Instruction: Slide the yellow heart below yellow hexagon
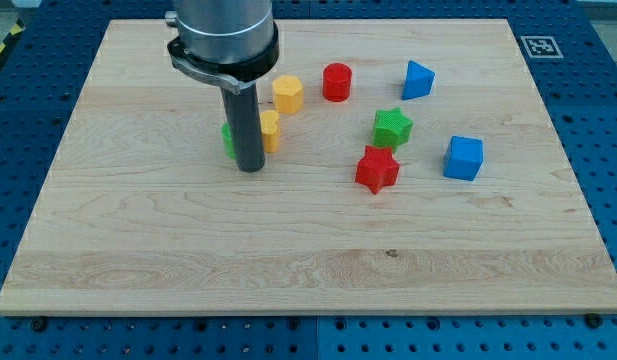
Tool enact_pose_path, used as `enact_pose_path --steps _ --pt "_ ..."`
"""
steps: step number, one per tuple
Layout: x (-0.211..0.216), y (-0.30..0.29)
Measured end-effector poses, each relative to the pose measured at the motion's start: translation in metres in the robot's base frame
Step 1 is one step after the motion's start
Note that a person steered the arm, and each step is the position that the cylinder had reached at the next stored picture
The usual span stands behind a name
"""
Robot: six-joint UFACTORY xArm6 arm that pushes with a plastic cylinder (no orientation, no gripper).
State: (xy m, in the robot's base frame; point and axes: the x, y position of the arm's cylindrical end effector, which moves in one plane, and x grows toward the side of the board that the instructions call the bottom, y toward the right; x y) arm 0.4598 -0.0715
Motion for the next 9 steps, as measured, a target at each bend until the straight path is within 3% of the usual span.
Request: enact_pose_path --steps 4,9 --pt "-0.013 0.024" --pt "-0.032 0.004"
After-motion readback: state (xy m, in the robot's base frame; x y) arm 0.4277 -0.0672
